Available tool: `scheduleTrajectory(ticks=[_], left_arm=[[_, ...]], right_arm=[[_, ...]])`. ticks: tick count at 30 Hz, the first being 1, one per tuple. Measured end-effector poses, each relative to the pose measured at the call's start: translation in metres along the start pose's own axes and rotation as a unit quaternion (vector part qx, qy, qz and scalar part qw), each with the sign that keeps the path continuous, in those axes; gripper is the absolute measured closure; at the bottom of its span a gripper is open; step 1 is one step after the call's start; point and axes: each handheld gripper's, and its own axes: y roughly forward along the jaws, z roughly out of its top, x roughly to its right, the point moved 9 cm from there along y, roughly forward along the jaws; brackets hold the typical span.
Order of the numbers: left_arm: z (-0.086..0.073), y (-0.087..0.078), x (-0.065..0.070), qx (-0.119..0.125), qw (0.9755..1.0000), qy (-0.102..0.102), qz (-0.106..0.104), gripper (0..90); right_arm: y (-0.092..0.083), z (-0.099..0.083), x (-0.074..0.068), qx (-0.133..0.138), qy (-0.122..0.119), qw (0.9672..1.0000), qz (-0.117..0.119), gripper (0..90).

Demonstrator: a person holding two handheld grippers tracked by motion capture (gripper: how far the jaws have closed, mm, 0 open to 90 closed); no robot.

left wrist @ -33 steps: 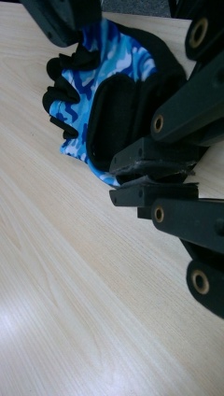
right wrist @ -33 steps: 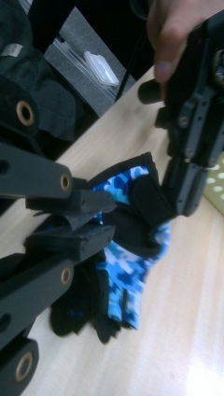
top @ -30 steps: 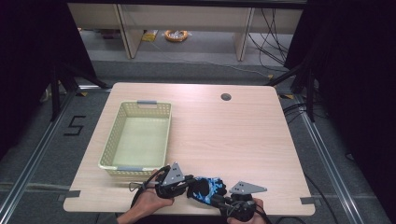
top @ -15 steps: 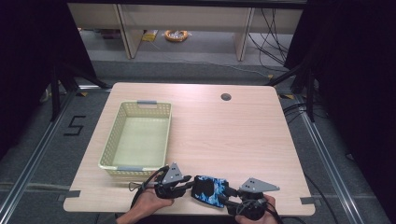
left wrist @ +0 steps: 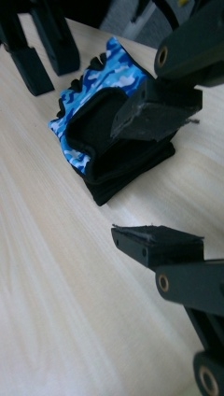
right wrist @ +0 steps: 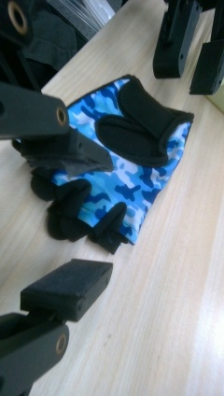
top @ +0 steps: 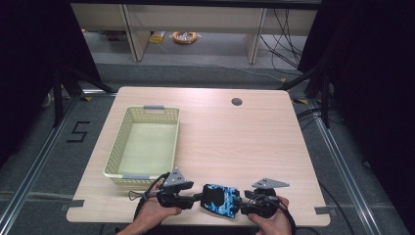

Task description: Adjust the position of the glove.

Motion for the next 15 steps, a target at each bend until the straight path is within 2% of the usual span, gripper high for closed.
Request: scheduleTrajectory(ticks=[1, 2, 3, 4, 5, 6, 9, 10, 11, 13, 14, 15], left_arm=[[-0.001, 0.001, 0.001, -0.006, 0.9999, -0.007, -0.006, 41.8], [-0.002, 0.001, 0.002, -0.017, 0.9998, -0.001, -0.009, 41.0], [-0.001, 0.004, 0.003, -0.01, 0.9999, -0.004, -0.005, 40.5], [-0.002, 0.005, 0.005, -0.019, 0.9998, -0.006, -0.01, 39.9], [-0.003, 0.008, 0.005, -0.024, 0.9997, -0.007, -0.007, 39.5], [-0.003, 0.01, 0.006, -0.027, 0.9996, -0.01, -0.008, 38.9], [-0.004, 0.013, 0.004, -0.035, 0.9993, -0.016, -0.003, 39.1], [-0.004, 0.015, 0.003, -0.036, 0.999, -0.027, -0.008, 39.9], [-0.005, 0.016, 0.002, -0.039, 0.9989, -0.027, -0.005, 40.4], [-0.006, 0.018, 0.002, -0.043, 0.9987, -0.026, -0.009, 41.6], [-0.006, 0.019, 0.002, -0.043, 0.9987, -0.028, -0.009, 41.6], [-0.007, 0.019, 0.002, -0.048, 0.9984, -0.028, -0.007, 41.6]], right_arm=[[0.003, -0.001, -0.001, -0.009, 0.01, 0.9999, -0.002, 41.7], [0.006, -0.001, 0.0, -0.012, -0.006, 0.9999, 0.0, 41.8], [0.008, -0.004, -0.004, -0.03, 0.005, 0.9994, 0.018, 41.8], [0.012, -0.003, -0.001, -0.021, -0.001, 0.9998, -0.007, 41.9], [0.016, -0.003, -0.002, -0.023, -0.002, 0.9997, -0.007, 42.4], [0.016, -0.006, -0.001, -0.045, -0.011, 0.9988, -0.014, 44.2], [0.019, -0.004, -0.004, -0.043, -0.019, 0.9987, -0.017, 45.5], [0.022, -0.001, 0.0, -0.039, -0.063, 0.9969, -0.026, 47.3], [0.022, -0.001, -0.002, -0.046, -0.058, 0.9969, -0.025, 47.5], [0.025, 0.001, -0.001, -0.042, -0.077, 0.9959, -0.025, 48.6], [0.025, 0.001, -0.003, -0.05, -0.072, 0.9959, -0.023, 48.6], [0.025, 0.002, -0.002, -0.057, -0.083, 0.9946, -0.024, 48.6]])
